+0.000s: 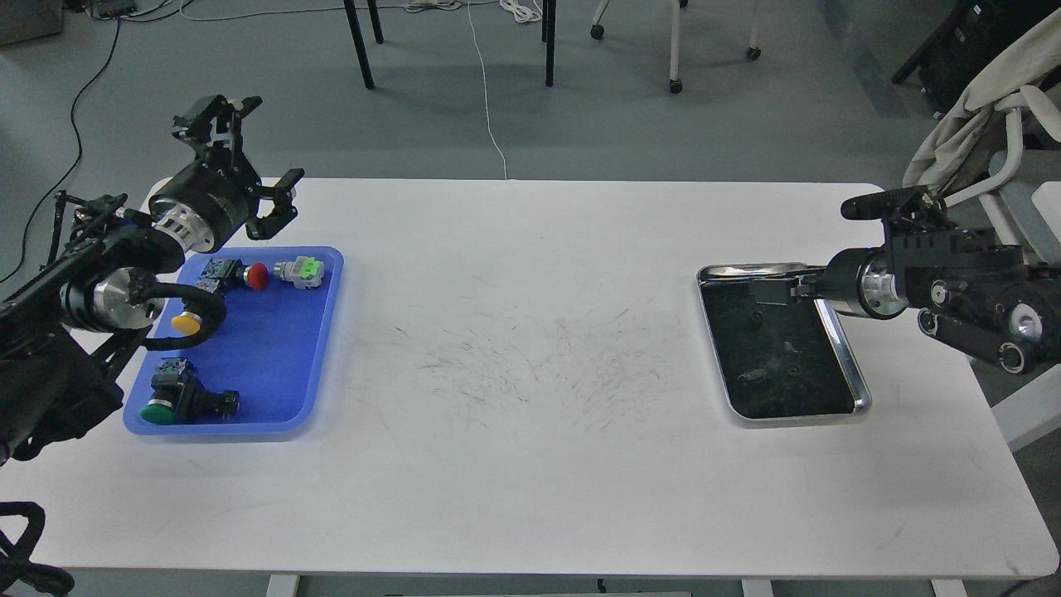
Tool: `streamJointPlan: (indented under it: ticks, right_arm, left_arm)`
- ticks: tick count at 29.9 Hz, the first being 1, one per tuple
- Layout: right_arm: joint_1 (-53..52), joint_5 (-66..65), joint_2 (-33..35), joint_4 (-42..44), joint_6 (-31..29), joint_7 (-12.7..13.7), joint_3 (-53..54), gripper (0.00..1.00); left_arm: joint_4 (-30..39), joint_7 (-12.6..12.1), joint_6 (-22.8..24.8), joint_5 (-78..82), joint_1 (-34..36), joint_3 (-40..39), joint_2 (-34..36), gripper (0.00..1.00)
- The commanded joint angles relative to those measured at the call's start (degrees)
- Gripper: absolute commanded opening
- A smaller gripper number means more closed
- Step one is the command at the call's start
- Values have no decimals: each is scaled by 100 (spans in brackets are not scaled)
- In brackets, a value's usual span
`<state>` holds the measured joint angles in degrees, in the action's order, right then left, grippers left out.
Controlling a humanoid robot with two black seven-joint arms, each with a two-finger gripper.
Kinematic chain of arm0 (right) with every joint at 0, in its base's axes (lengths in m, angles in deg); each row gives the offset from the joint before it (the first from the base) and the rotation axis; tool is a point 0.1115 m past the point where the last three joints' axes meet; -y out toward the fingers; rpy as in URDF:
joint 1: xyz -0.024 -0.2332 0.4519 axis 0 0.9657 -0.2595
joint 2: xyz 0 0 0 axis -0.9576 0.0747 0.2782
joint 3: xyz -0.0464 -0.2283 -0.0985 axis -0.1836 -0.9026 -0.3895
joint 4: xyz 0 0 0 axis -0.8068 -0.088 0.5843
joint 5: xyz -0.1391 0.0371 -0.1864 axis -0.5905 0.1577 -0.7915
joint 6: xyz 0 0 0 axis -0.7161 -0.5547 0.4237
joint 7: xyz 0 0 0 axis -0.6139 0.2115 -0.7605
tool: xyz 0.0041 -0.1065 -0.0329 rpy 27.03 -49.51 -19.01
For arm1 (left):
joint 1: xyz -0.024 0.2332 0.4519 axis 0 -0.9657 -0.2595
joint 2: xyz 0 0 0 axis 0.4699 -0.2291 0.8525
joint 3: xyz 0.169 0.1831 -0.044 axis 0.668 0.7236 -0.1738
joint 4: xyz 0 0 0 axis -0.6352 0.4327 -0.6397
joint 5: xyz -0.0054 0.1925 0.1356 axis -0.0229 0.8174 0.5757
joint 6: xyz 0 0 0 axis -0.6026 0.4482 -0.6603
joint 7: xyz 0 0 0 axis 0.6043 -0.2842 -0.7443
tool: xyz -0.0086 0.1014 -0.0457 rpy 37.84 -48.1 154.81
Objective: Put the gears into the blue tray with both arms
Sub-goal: 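Lower the right gripper into the steel tray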
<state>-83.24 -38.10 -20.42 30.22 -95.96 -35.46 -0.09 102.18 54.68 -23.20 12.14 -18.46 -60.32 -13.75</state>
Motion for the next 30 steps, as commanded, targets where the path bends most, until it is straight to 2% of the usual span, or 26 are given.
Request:
streamJointPlan:
  ticks: [1,20,30]
  right_arm:
    - [58,-8,-169,88,1,-5,0,95]
    - [348,-8,-626,536,54,-75,-228,89]
    - [375,-8,-670,554,54,-75,-228,77]
  left_arm:
    - [0,-1,2,0,-9,0,0,99]
    - [-61,8,2,0,-26,0,-44,99]
    - [-70,8,2,8,-35,0,-44,99]
